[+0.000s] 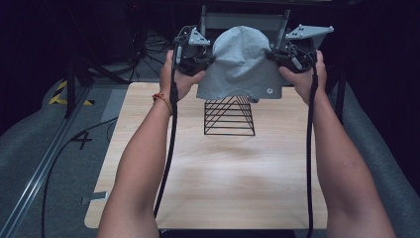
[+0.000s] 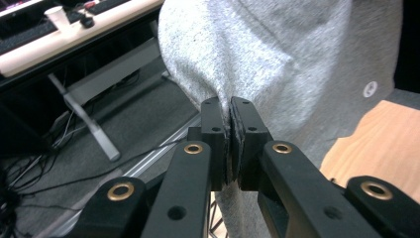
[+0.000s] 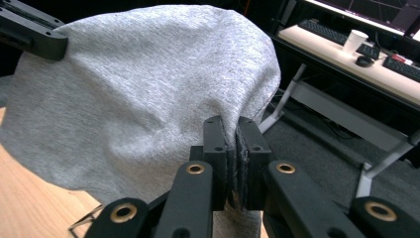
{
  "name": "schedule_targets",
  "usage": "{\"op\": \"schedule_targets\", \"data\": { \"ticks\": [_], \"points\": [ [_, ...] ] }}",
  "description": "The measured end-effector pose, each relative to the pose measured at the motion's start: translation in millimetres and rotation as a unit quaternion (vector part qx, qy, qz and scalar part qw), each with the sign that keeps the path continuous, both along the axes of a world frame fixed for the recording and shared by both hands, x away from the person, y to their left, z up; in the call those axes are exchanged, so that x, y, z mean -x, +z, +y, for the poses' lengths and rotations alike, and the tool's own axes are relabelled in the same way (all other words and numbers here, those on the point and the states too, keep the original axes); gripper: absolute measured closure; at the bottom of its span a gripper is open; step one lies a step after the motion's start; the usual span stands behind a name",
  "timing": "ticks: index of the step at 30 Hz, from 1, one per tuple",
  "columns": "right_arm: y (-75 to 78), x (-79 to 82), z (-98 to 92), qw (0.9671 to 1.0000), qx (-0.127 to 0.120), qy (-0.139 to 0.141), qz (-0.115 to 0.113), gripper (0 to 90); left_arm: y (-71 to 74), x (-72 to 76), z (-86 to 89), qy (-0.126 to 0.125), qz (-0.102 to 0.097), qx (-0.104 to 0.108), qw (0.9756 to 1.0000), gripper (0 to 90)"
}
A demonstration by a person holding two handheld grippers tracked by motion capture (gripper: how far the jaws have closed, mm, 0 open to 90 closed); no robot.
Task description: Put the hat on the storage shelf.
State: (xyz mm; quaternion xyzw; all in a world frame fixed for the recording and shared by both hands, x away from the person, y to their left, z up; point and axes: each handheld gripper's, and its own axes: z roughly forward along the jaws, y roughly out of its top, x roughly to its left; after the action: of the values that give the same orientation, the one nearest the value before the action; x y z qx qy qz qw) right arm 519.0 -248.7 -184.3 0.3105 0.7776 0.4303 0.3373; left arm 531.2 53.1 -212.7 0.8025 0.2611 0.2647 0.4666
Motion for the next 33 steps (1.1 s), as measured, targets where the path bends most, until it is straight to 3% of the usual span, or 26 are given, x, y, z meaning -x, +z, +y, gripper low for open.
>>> {"op": "schedule_targets", "data": {
  "ticks": [9,15,17,21,25,28,33],
  "points": [
    [-10.0,-15.0,3.2,1.0000,-0.003,-0.003,0.006,84.9,-15.3,-16.3,-0.8,0.016,0.009,-0.006,0.9998,85.6],
    [-10.0,-22.0,3.2,0.9999,-0.010,-0.006,0.004,84.8,-15.0,-21.7,0.8,0.023,0.001,-0.004,0.9997,85.6],
    [-9.0,-23.0,3.2,0.9999,-0.013,-0.007,0.002,84.8,-13.3,-21.9,1.4,0.021,0.000,0.005,0.9998,85.6],
    [-9.0,-25.3,4.4,0.9999,-0.014,-0.004,0.003,84.8,-13.1,-22.5,-1.3,0.017,-0.002,-0.009,0.9998,85.6],
    [-16.7,-27.7,4.2,0.9998,-0.015,-0.002,0.010,84.8,-22.0,-22.3,-1.8,0.010,0.009,0.001,0.9999,85.6],
    [-24.5,-26.5,3.8,0.9998,-0.009,-0.001,0.016,84.7,-30.0,-20.3,-1.0,0.012,0.015,-0.007,0.9998,85.6],
    [-32.8,-20.2,2.0,0.9997,-0.008,0.005,0.022,84.7,-31.8,-14.0,2.4,0.007,0.017,0.015,0.9997,85.6]
  ]
}}
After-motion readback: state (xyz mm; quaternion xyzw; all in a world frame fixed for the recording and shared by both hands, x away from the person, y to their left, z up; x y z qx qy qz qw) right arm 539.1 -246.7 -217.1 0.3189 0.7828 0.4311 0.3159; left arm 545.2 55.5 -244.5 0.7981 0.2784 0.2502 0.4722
